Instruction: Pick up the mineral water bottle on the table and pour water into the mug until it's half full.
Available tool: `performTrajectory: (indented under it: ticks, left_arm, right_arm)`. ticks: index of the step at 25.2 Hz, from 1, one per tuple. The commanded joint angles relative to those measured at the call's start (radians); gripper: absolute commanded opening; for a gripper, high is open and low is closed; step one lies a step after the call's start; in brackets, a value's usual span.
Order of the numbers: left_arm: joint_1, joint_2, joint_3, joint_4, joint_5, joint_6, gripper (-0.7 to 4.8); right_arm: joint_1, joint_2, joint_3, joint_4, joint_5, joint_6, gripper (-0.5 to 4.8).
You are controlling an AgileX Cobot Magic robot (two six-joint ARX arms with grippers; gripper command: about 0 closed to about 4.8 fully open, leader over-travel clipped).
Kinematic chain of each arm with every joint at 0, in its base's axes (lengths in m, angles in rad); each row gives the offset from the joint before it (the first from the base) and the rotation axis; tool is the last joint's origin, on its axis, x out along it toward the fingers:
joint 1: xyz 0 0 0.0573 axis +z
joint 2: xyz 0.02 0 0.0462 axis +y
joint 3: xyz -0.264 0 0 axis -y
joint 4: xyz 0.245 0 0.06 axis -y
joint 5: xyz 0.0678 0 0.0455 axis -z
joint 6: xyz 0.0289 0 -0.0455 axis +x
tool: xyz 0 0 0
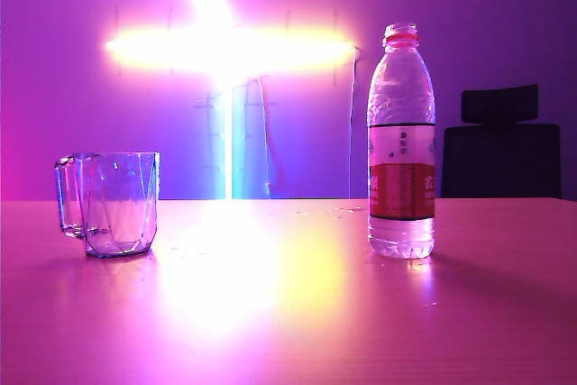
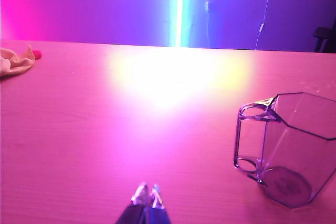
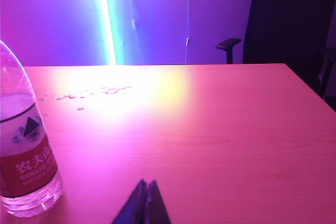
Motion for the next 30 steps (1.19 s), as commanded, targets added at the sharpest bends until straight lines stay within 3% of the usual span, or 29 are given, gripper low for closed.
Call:
performTrajectory:
  ticks: [1, 8, 11, 16, 19, 20, 24, 28, 30]
  left_arm:
    - [-0.001, 0.0, 0.004, 0.006, 0.0, 0.004, -0.02]
    - [-0.001, 0.0, 0.004, 0.007, 0.0, 0.004, -0.02]
    - [-0.018, 0.001, 0.004, 0.007, -0.005, 0.004, -0.02]
    - [-0.174, 0.067, 0.004, 0.013, -0.029, 0.004, -0.02]
    - [-0.395, 0.125, 0.004, -0.012, -0.024, 0.004, -0.02]
    - [-0.465, 0.124, 0.004, -0.022, -0.023, 0.004, -0.02]
    - [-0.557, 0.124, 0.004, -0.023, -0.023, 0.004, -0.02]
    - [-0.566, 0.124, 0.004, -0.023, -0.026, 0.004, -0.02]
    - [-0.566, 0.123, 0.004, -0.023, -0.025, 0.004, -0.02]
  right_arm:
    - [0.0, -0.001, -0.004, 0.018, 0.001, -0.003, -0.01]
    - [0.0, -0.001, -0.004, 0.019, -0.001, 0.0, -0.01]
    - [0.0, -0.001, -0.004, 0.035, -0.061, 0.059, -0.01]
    - [0.0, -0.001, -0.002, 0.128, -0.149, 0.313, 0.0]
    - [0.001, 0.004, 0.058, 0.161, -0.24, 0.357, 0.14]
    - [0.001, 0.014, 0.105, 0.142, -0.254, 0.354, 0.49]
    - [0.001, 0.084, 0.201, 0.105, -0.255, 0.282, 1.98]
    - [0.002, 0.23, 0.256, 0.135, -0.324, 0.198, 4.69]
    - [0.01, 0.327, 0.257, 0.188, -0.378, 0.149, 4.79]
